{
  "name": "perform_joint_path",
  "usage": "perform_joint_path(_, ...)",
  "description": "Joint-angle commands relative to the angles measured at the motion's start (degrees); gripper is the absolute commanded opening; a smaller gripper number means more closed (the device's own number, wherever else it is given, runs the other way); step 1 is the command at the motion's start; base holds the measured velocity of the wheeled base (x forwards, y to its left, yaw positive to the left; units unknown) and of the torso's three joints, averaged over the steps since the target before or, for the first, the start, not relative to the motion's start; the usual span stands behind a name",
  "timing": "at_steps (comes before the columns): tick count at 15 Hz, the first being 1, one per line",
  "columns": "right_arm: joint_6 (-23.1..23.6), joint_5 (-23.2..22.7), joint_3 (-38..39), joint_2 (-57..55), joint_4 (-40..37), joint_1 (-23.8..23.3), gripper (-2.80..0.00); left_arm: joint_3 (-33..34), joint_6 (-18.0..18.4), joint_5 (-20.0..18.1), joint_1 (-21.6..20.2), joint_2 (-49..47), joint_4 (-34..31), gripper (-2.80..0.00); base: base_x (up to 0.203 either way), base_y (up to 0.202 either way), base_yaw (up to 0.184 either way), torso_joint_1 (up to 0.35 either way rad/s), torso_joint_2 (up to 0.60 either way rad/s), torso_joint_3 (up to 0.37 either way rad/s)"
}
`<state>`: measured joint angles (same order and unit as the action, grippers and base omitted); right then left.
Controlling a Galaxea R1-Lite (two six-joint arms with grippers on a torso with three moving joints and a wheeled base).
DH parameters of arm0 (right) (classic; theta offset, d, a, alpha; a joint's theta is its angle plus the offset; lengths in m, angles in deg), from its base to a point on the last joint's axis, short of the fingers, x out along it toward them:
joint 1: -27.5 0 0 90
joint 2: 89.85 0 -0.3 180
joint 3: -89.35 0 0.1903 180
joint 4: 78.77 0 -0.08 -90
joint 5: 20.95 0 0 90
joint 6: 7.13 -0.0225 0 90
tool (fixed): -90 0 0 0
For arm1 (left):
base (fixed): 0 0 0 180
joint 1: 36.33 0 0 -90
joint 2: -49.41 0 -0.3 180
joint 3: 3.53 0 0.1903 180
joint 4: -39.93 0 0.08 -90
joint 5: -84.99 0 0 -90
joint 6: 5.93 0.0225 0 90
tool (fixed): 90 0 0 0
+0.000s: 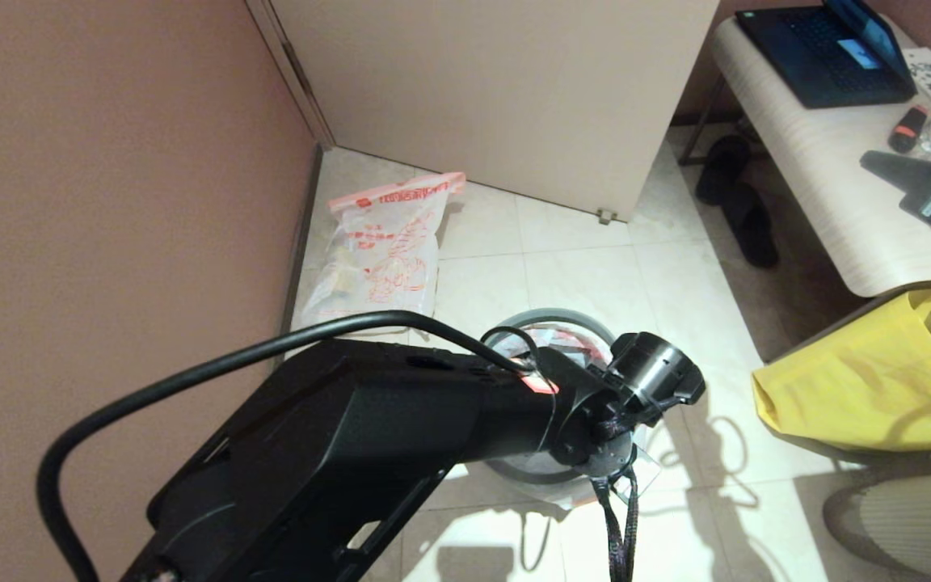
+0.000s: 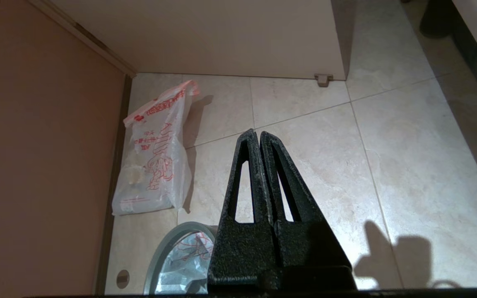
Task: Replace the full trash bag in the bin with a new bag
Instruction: Place the trash can ring on the trash can
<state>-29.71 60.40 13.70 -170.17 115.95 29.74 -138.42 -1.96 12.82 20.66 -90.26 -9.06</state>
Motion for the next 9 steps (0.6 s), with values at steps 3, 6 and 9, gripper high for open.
perform_joint_path(3, -0.2, -0.9, 0.0, -0.9, 0.2, -0.3, -2.8, 0.0, 0.2, -0.1, -0.9, -3.8, 2.2, 0.0, 0.0, 0.0, 0.0, 0.0, 0.0, 0.0)
perform_joint_path(6, -0.2, -1.0, 0.0, -1.0, 0.2, -0.3, -2.8, -0.1, 1.2, -0.2, -2.5, -4.2, 5.8, 0.0, 0.0, 0.0, 0.0, 0.0, 0.0, 0.0)
perform_joint_path(9, -0.2, -1.0, 0.1, -1.0, 0.2, -0.2, -2.8, -0.1, 1.3, -0.1, -2.6, -2.8, 8.4, 0.0, 0.0, 0.0, 0.0, 0.0, 0.0, 0.0)
